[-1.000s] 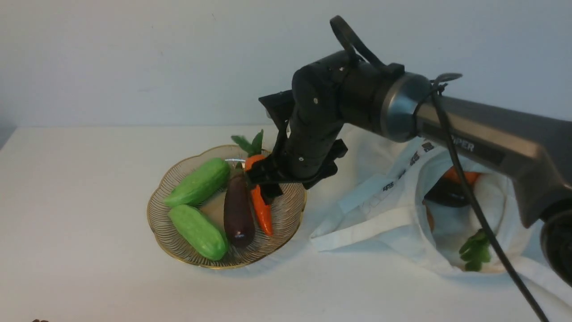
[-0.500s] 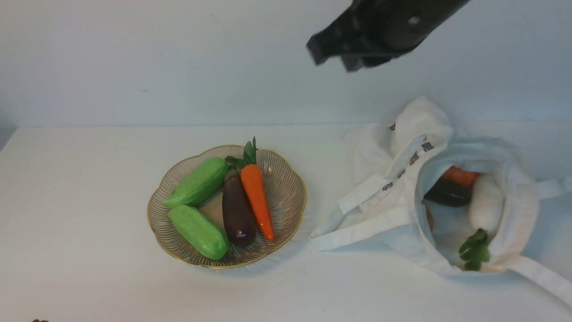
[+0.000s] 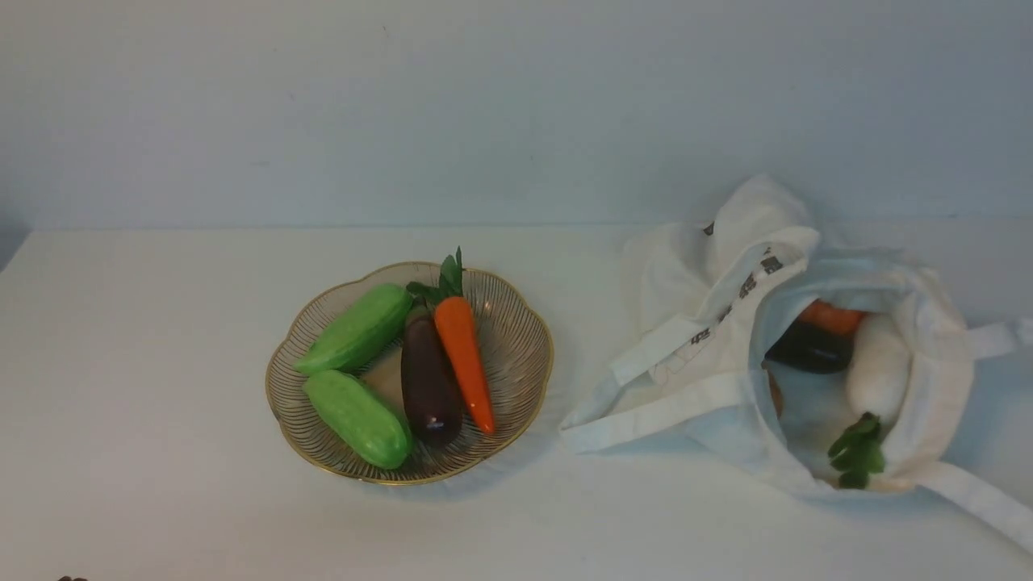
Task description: Take vegetables from cloth bag on white table place on plate.
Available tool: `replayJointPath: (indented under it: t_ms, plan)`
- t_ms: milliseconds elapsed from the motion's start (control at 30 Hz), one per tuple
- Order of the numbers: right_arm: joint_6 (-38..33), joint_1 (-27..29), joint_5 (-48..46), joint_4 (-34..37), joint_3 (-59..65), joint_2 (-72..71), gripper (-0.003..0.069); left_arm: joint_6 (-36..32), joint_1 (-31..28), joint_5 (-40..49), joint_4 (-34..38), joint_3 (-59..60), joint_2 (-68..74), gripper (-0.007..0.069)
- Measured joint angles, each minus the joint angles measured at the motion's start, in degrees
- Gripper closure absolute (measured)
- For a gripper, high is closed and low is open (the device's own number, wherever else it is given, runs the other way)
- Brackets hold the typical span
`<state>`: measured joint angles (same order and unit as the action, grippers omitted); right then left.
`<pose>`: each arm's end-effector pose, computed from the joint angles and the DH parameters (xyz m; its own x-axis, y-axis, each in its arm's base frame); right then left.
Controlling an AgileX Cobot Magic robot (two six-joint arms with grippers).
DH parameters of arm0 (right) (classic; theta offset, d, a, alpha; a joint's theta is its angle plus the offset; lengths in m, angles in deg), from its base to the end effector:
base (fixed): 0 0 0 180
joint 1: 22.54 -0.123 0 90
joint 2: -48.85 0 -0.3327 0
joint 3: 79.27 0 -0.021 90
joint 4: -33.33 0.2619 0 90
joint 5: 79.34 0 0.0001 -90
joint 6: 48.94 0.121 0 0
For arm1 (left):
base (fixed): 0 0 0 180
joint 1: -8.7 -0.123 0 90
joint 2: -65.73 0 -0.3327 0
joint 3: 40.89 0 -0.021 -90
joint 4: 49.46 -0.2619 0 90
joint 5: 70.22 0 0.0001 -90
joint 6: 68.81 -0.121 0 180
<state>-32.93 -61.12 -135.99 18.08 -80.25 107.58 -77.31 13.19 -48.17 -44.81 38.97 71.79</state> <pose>0.1306 0.0702 0.5178 -0.3672 -0.1303 -0.9210 -0.4064 0.9131 0.0328 0.0435 -0.0071 0.1604 -0.2978 0.0966 -0.9497 0.1292 0.9898 0.0602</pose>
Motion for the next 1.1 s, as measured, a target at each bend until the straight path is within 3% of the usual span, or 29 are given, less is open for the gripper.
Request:
replayJointPath:
  t_ms: [67, 367, 667, 967, 1100]
  plan:
    - [0.43, 0.00, 7.48, -1.35, 10.64, -8.65, 0.0673, 0.00, 0.00, 0.00, 0.00, 0.00, 0.00, 0.0633]
    - [0.56, 0.00, 31.66, -1.48, 35.49, -31.99, 0.0673, 0.00, 0.00, 0.00, 0.00, 0.00, 0.00, 0.0633]
    - [0.58, 0.00, 34.61, 0.34, 44.67, -39.79, 0.0673, 0.00, 0.00, 0.00, 0.00, 0.00, 0.00, 0.0633]
    - [0.58, 0.00, 34.94, 0.86, 44.99, -40.11, 0.0673, 0.00, 0.00, 0.00, 0.00, 0.00, 0.00, 0.0633]
    - [-2.66, 0.00, 36.41, 5.48, 44.99, -40.11, 0.0673, 0.00, 0.00, 0.00, 0.00, 0.00, 0.00, 0.0633]
